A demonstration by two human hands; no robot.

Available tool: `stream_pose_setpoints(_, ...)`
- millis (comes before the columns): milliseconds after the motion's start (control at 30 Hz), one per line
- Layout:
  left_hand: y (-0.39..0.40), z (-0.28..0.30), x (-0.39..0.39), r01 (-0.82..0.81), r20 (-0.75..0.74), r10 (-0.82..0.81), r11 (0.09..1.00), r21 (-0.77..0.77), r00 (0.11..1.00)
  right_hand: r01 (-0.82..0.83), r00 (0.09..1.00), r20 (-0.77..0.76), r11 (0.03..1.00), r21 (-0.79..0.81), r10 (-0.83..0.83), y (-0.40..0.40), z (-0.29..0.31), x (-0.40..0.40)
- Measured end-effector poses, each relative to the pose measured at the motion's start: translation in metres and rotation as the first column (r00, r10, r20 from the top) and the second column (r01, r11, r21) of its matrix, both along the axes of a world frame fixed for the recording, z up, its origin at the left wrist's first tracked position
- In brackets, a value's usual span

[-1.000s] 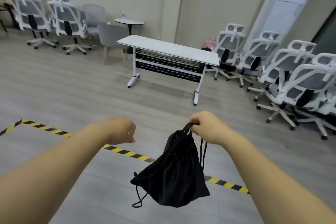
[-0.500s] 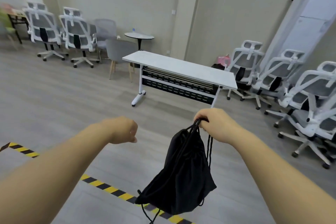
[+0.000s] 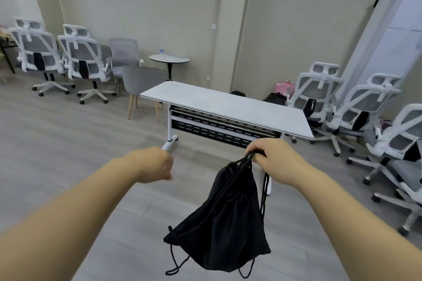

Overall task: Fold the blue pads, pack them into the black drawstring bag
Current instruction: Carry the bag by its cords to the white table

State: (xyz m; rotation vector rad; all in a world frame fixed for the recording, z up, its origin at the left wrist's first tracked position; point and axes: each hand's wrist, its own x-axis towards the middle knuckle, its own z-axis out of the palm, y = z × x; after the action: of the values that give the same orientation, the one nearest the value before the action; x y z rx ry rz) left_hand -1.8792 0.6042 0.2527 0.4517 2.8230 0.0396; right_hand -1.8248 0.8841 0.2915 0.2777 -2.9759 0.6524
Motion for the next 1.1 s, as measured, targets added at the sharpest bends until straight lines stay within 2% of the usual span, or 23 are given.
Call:
stream_pose_setpoints(267,0.053,0.01,-0.149,-0.053,0.005,0.053,0.994,-0.098,0.999,-0.103,0.995,-0.009,0.994,-0.029,0.102,0.036,0.008,-0.172)
stream_pose_setpoints(467,0.065,0.016,-0.256,-0.106,-0.02,0.106,0.994,-0.021,0.994,-0.103,0.993,-0.073,0.991,-0.085,0.097,0.055,0.021,-0.288)
stream_pose_setpoints(800,0.078,0.033,-0.456,-0.032,-0.143,0.03,0.999,-0.009,0.989,-0.014,0.981,-0.195,0.989,-0.145,-0.015,0.081,0.052,-0.475)
stream_pose_setpoints(1100,0.072,0.072,-0.637,0.005,-0.236,0.004,0.999,0.038,0.972,0.019,0.943,-0.319,0.97,-0.242,-0.098,0.082,0.109,-0.653)
